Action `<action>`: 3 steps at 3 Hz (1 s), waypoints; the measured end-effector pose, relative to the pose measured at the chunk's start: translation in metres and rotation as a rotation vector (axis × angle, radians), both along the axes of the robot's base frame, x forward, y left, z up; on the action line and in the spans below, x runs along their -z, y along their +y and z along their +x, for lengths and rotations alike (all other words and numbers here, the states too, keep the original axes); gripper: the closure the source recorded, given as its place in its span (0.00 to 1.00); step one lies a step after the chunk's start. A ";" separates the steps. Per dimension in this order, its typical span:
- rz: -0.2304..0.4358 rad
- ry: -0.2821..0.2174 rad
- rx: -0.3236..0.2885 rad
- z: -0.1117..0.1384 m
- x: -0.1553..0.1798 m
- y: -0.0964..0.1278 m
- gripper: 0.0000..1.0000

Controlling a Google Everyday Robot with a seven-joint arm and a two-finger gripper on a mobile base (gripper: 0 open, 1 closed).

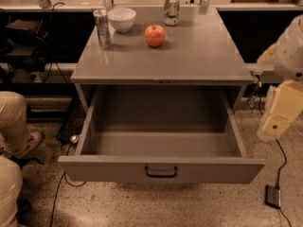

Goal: Close top drawer

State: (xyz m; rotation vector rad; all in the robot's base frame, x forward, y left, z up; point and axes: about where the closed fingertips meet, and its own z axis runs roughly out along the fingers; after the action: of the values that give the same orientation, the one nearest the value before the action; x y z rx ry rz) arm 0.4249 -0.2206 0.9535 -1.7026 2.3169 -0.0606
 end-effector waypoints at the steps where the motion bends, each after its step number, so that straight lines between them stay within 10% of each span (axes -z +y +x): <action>1: 0.005 0.167 0.140 -0.044 0.063 -0.013 0.00; 3: 0.041 0.375 0.274 -0.096 0.153 -0.013 0.18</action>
Offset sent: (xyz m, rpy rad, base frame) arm -0.1168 -0.0281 -0.1533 0.0140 0.4416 -0.3394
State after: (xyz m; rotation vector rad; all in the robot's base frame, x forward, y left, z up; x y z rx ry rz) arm 0.3286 -0.2335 0.8003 -1.4672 2.7883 0.2747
